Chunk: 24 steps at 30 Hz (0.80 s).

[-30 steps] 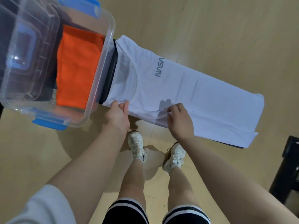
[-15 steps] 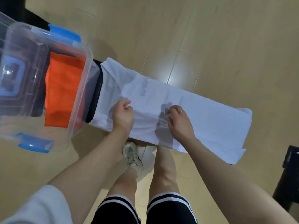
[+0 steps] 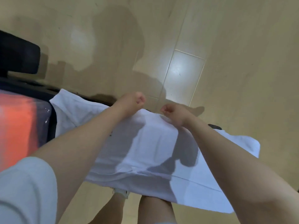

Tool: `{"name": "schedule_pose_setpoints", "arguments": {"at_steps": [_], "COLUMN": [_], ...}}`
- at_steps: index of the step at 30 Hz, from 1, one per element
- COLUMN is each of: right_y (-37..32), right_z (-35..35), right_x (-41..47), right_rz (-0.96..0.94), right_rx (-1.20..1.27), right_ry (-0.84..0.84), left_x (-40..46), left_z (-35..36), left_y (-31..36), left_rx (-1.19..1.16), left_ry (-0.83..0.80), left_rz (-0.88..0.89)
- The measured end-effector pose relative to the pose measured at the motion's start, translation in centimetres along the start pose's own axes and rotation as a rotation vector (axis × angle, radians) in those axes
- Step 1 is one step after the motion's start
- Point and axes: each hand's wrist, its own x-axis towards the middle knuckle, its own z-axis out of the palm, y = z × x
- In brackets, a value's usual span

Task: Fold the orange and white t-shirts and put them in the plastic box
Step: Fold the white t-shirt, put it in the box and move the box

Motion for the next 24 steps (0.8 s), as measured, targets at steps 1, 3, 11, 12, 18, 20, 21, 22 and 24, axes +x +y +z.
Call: {"name": "schedule_pose_setpoints", "arguments": {"at_steps": [1,3,11,12,18,20,21,22,24], "right_y": [0.5,1.2,3.5,3.3,0.6,-0.3,-0.8,-1.1,-1.0], "right_z": [0.2,0.5,1.0,0.5,-3.5,-4.3,-4.5,-4.4,-3.4], "right_x": [0.9,2.9,6.3,5.9,1.0,-1.4,-2.9,-4.6,-7.8], "right_rz": [0.009,0.028,0.158,0.137,-0.074,-0.181,-0.236,-0.276,-0.333], "right_rx": [0.017,0.039,0.224,0.245,0.287,0.167,0.072,-0.027,-0.194], "right_ry": [-0.039,-0.118,-0.380,-0.366,-0.090,0.083,0.161,0.222,0.312], "left_x": [0.9,2.6,6.1,6.0,2.4,0.1,-1.1,-2.4,-5.1], "left_z": [0.1,0.5,1.1,0.8,-1.9,-3.0,-3.4,-3.5,-3.2], "left_y": [-0.2,-0.6,-1.4,-1.3,1.0,1.7,2.0,2.3,2.4], "left_rx": [0.043,0.097,0.326,0.293,-0.079,-0.091,-0.049,0.017,0.173], "left_ry": [-0.045,-0.116,-0.530,-0.531,-0.233,-0.164,-0.130,-0.094,-0.053], "left_rz": [-0.022,-0.069,-0.282,-0.282,-0.046,0.055,0.119,0.190,0.310]}}
